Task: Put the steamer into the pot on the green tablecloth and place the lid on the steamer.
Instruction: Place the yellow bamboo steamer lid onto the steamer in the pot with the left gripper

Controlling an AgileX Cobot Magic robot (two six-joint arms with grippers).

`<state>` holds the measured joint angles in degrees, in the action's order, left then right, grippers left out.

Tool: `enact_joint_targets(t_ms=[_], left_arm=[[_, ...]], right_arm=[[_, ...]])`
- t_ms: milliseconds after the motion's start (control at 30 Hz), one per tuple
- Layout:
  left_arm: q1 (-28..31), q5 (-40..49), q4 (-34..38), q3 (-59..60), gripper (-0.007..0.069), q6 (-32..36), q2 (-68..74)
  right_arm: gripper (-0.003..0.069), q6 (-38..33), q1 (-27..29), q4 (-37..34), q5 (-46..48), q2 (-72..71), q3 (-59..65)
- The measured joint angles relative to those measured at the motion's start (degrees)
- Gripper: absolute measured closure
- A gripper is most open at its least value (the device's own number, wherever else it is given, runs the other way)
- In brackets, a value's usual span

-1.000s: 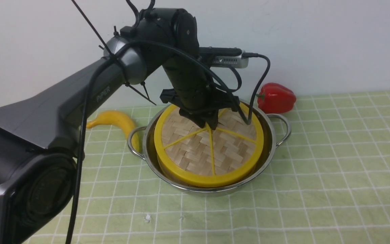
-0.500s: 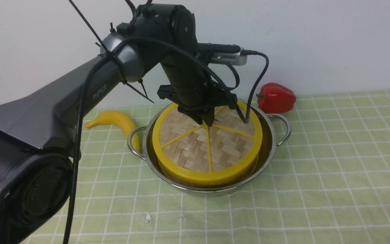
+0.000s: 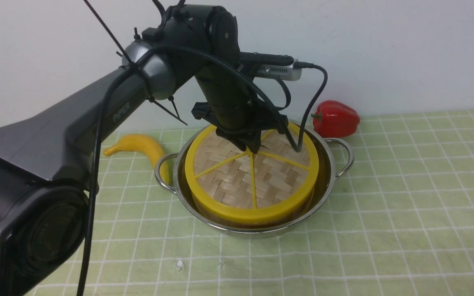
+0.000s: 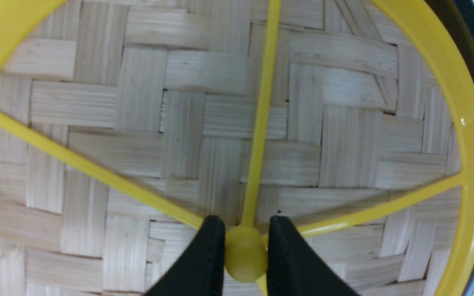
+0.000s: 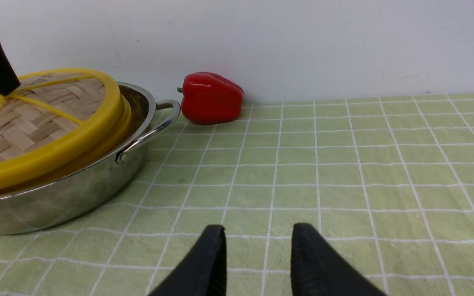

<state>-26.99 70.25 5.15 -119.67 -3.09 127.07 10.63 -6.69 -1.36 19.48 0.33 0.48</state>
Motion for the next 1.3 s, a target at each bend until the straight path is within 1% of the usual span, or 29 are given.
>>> enact_joint_targets(t_ms=[267, 700, 1000, 1300], left_arm=[[0.0, 0.0, -1.6, 0.0, 0.0501, 1.7, 0.0], [0.0, -0.4, -1.8, 0.0, 0.0501, 2.3, 0.0], [0.0, -3.1, -2.2, 0.0, 0.0501, 2.7, 0.0], [0.0, -3.1, -1.9, 0.0, 0.0501, 4.7, 0.0]], right_arm=[[0.0417, 0.0, 0.0, 0.0, 0.0, 0.0, 0.0], [0.0417, 0.0, 0.0, 0.0, 0.0, 0.0, 0.0], [0.0417, 0.0, 0.0, 0.0, 0.0, 0.0, 0.0], [0.0417, 0.0, 0.0, 0.0, 0.0, 0.0, 0.0]])
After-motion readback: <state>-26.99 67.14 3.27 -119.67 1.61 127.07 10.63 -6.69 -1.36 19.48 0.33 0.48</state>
